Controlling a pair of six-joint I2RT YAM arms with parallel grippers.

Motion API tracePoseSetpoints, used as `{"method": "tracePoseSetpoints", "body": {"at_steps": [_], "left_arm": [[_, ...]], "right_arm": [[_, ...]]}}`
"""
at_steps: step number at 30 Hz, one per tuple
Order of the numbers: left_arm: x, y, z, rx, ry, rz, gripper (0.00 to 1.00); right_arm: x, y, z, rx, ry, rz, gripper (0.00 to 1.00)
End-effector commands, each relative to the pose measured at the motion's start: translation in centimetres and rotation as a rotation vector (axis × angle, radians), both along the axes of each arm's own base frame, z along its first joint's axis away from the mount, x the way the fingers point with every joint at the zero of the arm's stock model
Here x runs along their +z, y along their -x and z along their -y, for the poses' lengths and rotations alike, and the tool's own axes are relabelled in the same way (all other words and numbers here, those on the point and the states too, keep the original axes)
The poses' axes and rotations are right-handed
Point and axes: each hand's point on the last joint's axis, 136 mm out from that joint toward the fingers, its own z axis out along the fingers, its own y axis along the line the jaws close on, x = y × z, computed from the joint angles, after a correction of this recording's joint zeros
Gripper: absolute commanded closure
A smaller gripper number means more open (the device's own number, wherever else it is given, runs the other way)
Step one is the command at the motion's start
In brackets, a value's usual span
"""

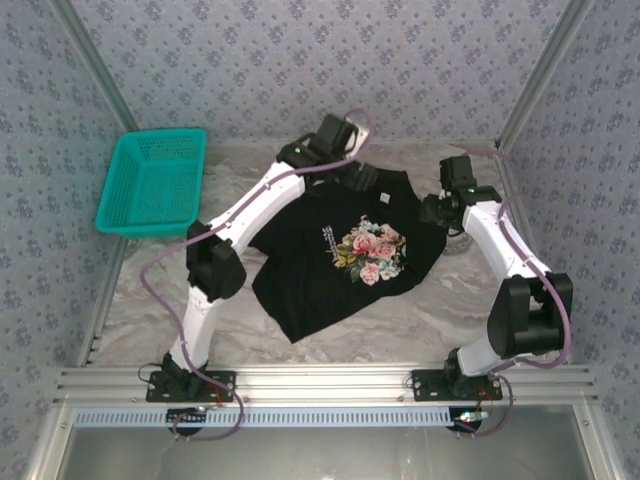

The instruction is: Fold the inside-out t-shirt

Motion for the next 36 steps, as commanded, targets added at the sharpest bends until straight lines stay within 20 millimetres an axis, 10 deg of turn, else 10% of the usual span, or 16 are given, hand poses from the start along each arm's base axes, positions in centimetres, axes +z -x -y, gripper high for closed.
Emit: {"method": "tracePoseSetpoints", "body": {"at_steps": [1,6,10,14,26,36], "left_arm": [[-1.9,0.6,-1.9,0.049,-0.003,-0.028,0.11],[-8.3,6.4,-6.3,0.127,-0.02,-0.191,0.12],[-13.6,10.0,-13.4,0.308,-0.194,-0.248,0.12],[-16.3,11.2,-17.5,0.397,-0.248,-0.295,0.14],[-20.8,5.9,-25.0,0.589,-0.308,-0.325,0.63],[-15.2,-0.4,-30.1,0.734,-0.184,-0.211,0.46]], "right_arm": [[-1.2,-1.9,-3.0,0.107,-0.079,0.021,0.35],[-5.8,-4.4,-3.5,0.1,-0.055,-0.093,0.28],[-8.4,-4.5,-4.1,0.107,-0.019,-0.154,0.27],[-9.8,-4.6,-2.9,0.061,0.024,-0.194,0.4],[-9.1,-6.9,0.2,-0.059,-0.088,-0.158,0.83],[-4.7,-5.5,-7.3,0.065,-0.496,-0.06,0.84]]}}
